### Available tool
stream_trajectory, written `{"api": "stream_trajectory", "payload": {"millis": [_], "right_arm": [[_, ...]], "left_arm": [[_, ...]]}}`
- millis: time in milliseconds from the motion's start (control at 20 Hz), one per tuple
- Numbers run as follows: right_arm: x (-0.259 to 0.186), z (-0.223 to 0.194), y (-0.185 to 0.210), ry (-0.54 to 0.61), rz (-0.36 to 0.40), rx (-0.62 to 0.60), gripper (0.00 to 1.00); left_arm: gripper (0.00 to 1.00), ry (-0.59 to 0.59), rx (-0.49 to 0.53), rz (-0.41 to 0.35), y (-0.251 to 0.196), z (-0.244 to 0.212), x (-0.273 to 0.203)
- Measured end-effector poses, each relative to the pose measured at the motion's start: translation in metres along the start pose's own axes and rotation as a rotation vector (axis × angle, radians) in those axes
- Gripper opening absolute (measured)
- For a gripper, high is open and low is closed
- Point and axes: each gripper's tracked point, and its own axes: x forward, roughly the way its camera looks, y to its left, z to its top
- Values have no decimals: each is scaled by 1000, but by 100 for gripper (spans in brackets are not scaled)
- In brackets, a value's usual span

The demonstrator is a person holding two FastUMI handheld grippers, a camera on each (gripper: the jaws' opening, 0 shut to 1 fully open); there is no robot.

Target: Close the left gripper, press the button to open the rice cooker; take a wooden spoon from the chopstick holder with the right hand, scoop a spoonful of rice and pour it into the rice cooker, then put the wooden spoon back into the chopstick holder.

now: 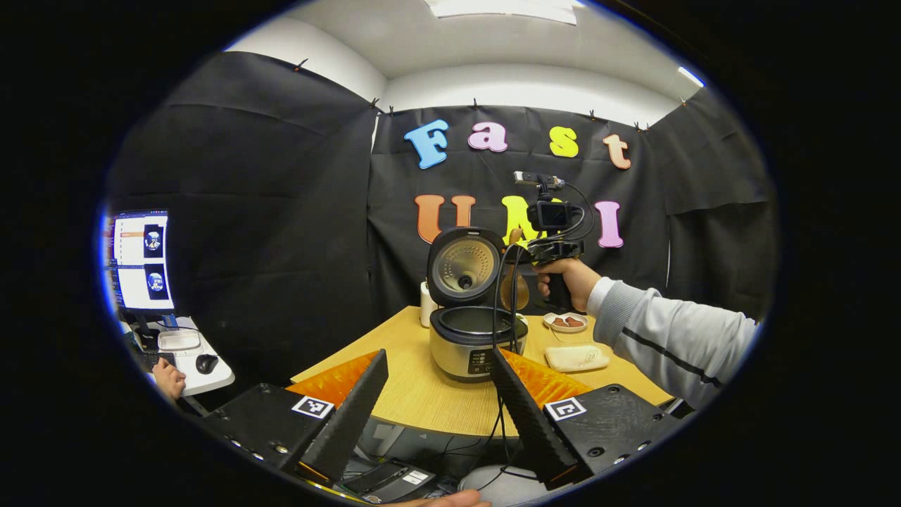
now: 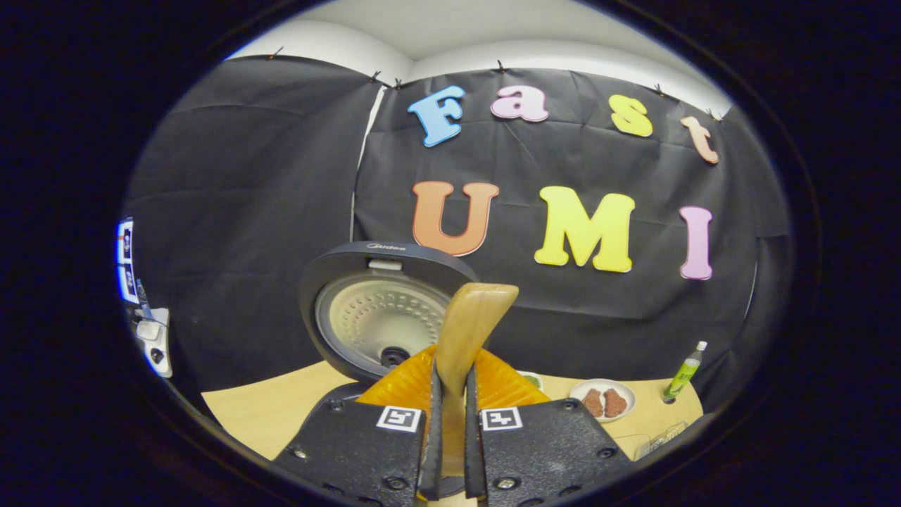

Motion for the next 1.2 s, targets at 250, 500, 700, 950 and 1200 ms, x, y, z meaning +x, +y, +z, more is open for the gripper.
{"api": "stream_trajectory", "payload": {"millis": [250, 500, 700, 950, 1200], "right_arm": [[-22, -2, -56, -12, -34, -3, 18], [-53, -14, -131, -16, -100, -7, 19], [-83, -20, -193, -26, -143, -2, 19], [-114, -36, -260, -45, -202, 10, 22], [-122, -65, -326, -23, -281, 43, 21]], "left_arm": [[94, -17, -16, -17, -18, 5, 3], [94, -41, 17, -25, -32, 11, 7], [94, -46, 3, -32, -46, 11, 11], [94, -78, -3, -19, -65, 15, 9], [94, -87, 41, -79, -103, 19, 10]]}}
